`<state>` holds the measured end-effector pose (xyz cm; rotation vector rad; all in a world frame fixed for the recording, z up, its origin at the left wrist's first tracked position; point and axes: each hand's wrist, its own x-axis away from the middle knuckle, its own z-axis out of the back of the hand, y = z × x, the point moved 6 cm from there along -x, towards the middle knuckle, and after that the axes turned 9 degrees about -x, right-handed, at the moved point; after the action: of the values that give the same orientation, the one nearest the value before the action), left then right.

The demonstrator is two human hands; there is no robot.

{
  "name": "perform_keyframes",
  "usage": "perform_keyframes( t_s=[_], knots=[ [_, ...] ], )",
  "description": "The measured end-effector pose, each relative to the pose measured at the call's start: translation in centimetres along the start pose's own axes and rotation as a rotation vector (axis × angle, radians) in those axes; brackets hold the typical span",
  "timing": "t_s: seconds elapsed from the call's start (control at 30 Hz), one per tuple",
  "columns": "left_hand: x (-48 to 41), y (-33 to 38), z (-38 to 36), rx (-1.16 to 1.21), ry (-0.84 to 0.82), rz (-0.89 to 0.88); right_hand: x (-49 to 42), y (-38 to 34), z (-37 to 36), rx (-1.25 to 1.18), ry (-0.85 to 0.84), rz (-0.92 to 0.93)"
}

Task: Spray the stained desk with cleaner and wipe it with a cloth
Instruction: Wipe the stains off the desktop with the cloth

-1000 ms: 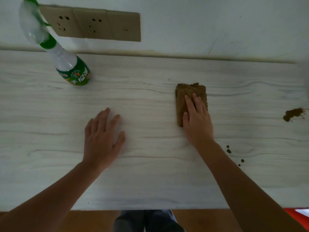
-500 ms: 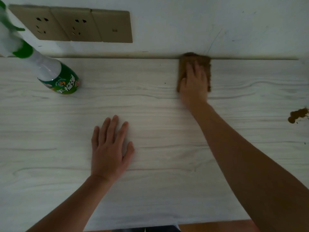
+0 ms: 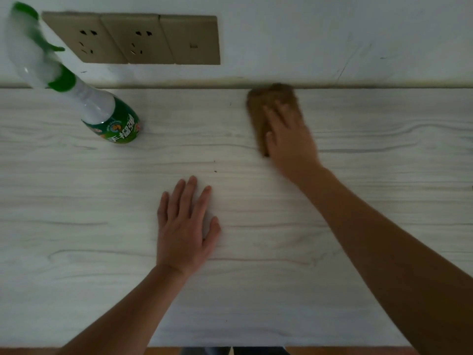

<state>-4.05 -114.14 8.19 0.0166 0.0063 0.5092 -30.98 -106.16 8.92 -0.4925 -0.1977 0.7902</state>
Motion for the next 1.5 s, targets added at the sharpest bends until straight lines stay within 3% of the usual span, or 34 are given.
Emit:
perform_keyframes(
  t_s=[0.1,0.27,0.53,0.9,1.17,1.37,1.5],
  knots=[
    [0.0,0.0,-0.1,0.005,0.010,-0.003,-0.8,3.2,1.9,0.027,0.034,-0.162],
    [0.1,0.0,-0.1,0.013,0.023,-0.004,-1.7,0.7,0.6,-0.018,0.080,-0.222],
    [0.1,0.0,-0.1,0.007,0.016,-0.001,0.5,-6.6,-3.6,-0.052,-0.119,0.215],
    [0.2,0.0,-0.3,0.034,0.052,-0.003,-2.4,-1.8,-0.7,-0.030,0.004,-0.079],
    [0.2,0.0,-0.1,0.060,0.047,0.000,-3.5,-5.4,-3.3,-0.049,-0.115,0.134],
    [0.5,-0.8,0.6,0.216,0.129,0.058,3.0,-8.4,-5.4,-0.054,-0.185,0.336],
    [1.7,-1.8,1.7,0.317,0.201,0.111,8.3,-10.0,-6.0,-0.072,-0.229,0.321]
  ],
)
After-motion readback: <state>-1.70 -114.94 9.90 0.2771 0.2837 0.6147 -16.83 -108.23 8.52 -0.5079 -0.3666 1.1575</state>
